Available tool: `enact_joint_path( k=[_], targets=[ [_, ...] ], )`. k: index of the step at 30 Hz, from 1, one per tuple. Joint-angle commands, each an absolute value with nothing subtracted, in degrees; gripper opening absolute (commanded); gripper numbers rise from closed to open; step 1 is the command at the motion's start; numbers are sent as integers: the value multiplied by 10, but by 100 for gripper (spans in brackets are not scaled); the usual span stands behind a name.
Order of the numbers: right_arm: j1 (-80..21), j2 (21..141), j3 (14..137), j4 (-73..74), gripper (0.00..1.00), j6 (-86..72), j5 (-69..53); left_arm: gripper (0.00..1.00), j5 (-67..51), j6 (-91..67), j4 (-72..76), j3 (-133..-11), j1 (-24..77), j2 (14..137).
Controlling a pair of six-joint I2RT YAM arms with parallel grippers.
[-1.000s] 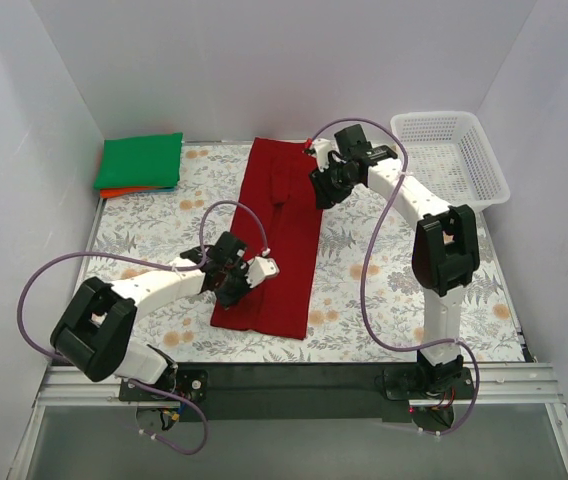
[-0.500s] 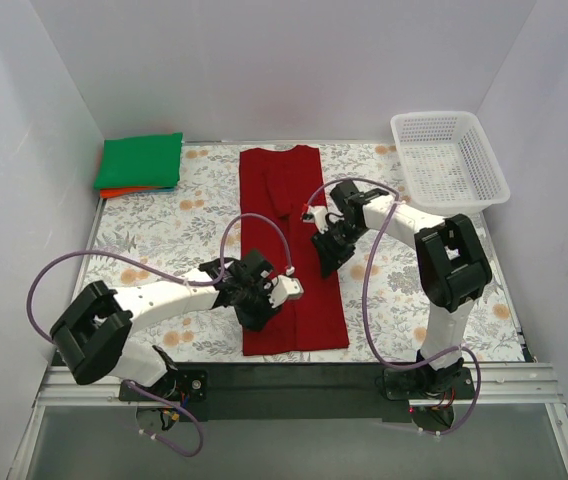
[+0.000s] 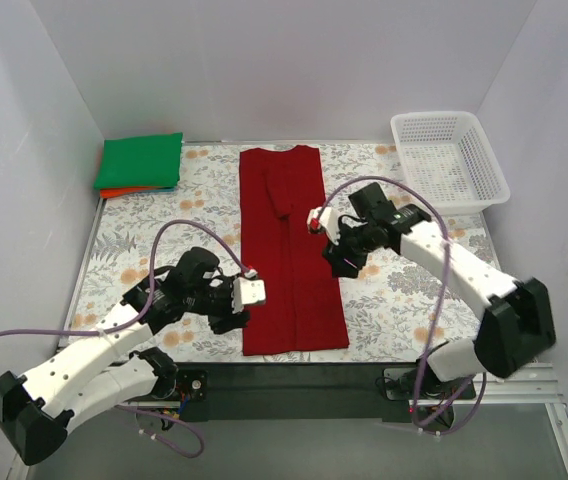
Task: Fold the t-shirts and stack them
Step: Fold the tshirt
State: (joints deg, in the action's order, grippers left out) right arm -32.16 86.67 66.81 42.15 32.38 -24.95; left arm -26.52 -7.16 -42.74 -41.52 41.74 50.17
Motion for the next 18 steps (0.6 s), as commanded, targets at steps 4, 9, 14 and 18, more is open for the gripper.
enact_joint_path(
  k=[4,9,14,18],
  targets=[
    [-411,684,513,433,64,553,-183,51,-316,89,-457,-347,435,490],
    [-559,598,398,393,64,566,-128,51,-299,132,-415,-309,497,505],
    [-607,577,333,373,64,584,-116,51,-282,166,-372,-271,530,512],
    [-620,561,303,346,64,595,-114,50,-275,162,-344,-253,550,526]
  ],
)
